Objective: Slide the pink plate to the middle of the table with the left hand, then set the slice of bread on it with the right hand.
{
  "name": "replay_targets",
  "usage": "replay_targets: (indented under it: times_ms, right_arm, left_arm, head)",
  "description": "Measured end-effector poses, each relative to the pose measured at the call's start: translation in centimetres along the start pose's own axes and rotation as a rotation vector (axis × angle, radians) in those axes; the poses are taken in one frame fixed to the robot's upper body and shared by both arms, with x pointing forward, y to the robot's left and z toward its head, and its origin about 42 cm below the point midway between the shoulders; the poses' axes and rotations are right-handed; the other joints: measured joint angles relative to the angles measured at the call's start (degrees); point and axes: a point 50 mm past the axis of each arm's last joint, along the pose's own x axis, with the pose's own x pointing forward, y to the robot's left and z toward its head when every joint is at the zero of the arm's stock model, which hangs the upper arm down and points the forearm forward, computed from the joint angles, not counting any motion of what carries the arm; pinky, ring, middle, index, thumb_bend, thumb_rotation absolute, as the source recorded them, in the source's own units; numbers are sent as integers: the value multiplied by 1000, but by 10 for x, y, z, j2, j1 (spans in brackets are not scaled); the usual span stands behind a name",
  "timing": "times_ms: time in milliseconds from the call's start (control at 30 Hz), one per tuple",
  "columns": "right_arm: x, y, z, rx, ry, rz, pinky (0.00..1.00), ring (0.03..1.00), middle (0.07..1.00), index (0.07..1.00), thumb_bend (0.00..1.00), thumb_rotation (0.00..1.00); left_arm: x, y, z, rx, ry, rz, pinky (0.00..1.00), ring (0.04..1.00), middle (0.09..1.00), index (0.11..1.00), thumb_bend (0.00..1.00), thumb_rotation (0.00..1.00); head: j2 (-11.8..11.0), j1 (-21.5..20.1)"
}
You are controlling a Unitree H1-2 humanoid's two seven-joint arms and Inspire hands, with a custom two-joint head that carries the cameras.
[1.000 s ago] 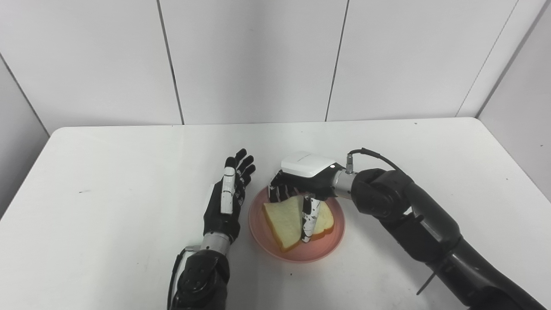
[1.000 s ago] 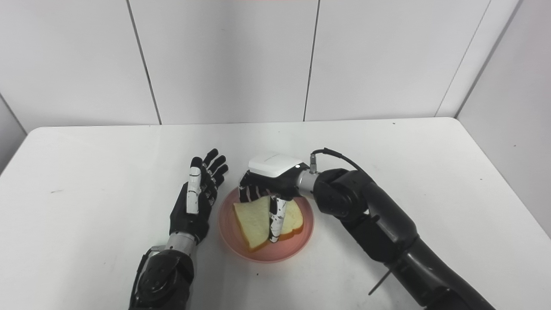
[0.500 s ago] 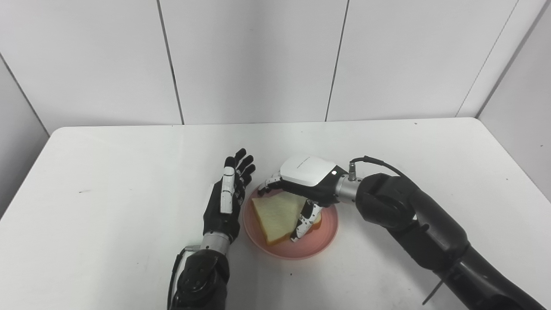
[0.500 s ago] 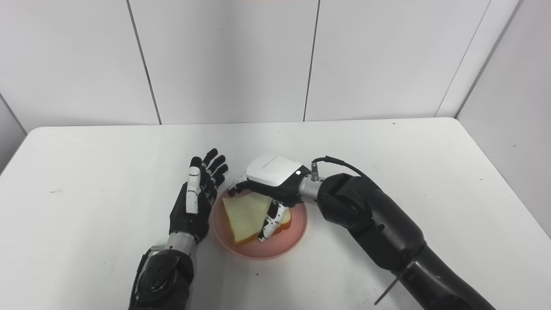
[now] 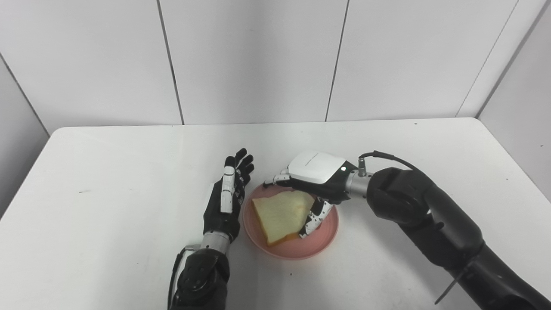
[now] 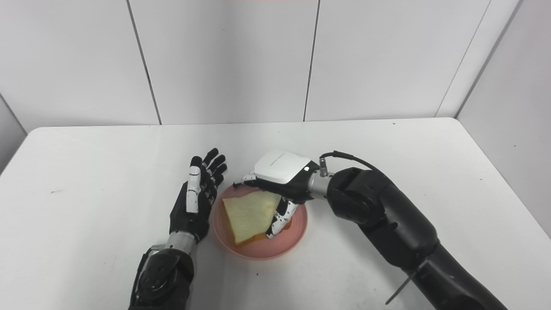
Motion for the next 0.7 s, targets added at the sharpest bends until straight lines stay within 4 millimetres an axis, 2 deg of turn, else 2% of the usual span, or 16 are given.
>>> replay_targets:
  times_ms: [233, 333, 367, 400, 467, 500, 533, 567, 600, 700]
  right_arm:
    - [-17, -8, -6, 70, 29, -47, 891, 881, 871, 884, 985, 407]
    - [-29, -7, -17, 169, 61, -94, 905, 908, 896, 901, 967, 492]
    - [-33, -5, -21, 206, 74, -108, 823, 913, 921, 910, 910, 533]
    - [-38, -2, -24, 272, 78, -140, 817, 914, 923, 911, 906, 536]
    - [-44, 5, -30, 398, 92, -236, 804, 931, 953, 931, 840, 598]
    - [-46, 12, -33, 459, 102, -283, 800, 933, 976, 961, 797, 696]
    - [-47, 20, -36, 515, 113, -321, 794, 927, 975, 959, 793, 701]
    - [-48, 29, -39, 576, 130, -358, 797, 928, 987, 977, 766, 764]
    - [-48, 37, -40, 627, 143, -385, 802, 929, 989, 982, 750, 781]
    - [-46, 60, -33, 790, 160, -466, 840, 940, 987, 996, 696, 856]
  left_arm:
    - [0, -1, 0, 4, 1, -3, 1000, 936, 924, 897, 710, 1000]
    - [0, 0, 0, 4, 1, -2, 1000, 937, 925, 898, 712, 1000]
    - [0, 0, 0, 4, 1, -2, 1000, 932, 927, 903, 709, 1000]
    - [0, 0, 0, 4, 1, -2, 1000, 932, 927, 904, 709, 1000]
    - [0, 1, 0, 4, 0, 1, 1000, 929, 932, 915, 704, 1000]
    - [0, 1, 0, 3, 0, 3, 1000, 936, 942, 933, 706, 1000]
    - [0, 1, 0, 3, 0, 3, 1000, 938, 945, 939, 705, 1000]
    - [0, 1, 0, 2, -1, 3, 993, 940, 951, 947, 700, 1000]
    - [-1, 2, 0, 1, -2, 5, 991, 941, 953, 950, 701, 1000]
    - [-4, 6, 1, -2, -11, 16, 992, 949, 958, 955, 709, 1000]
  head:
    - [-2, 1]
    - [-5, 3]
    - [-6, 6]
    - [-6, 6]
    - [-7, 6]
    - [-7, 6]
    - [-8, 7]
    - [-7, 7]
    - [-7, 7]
    - [-6, 7]
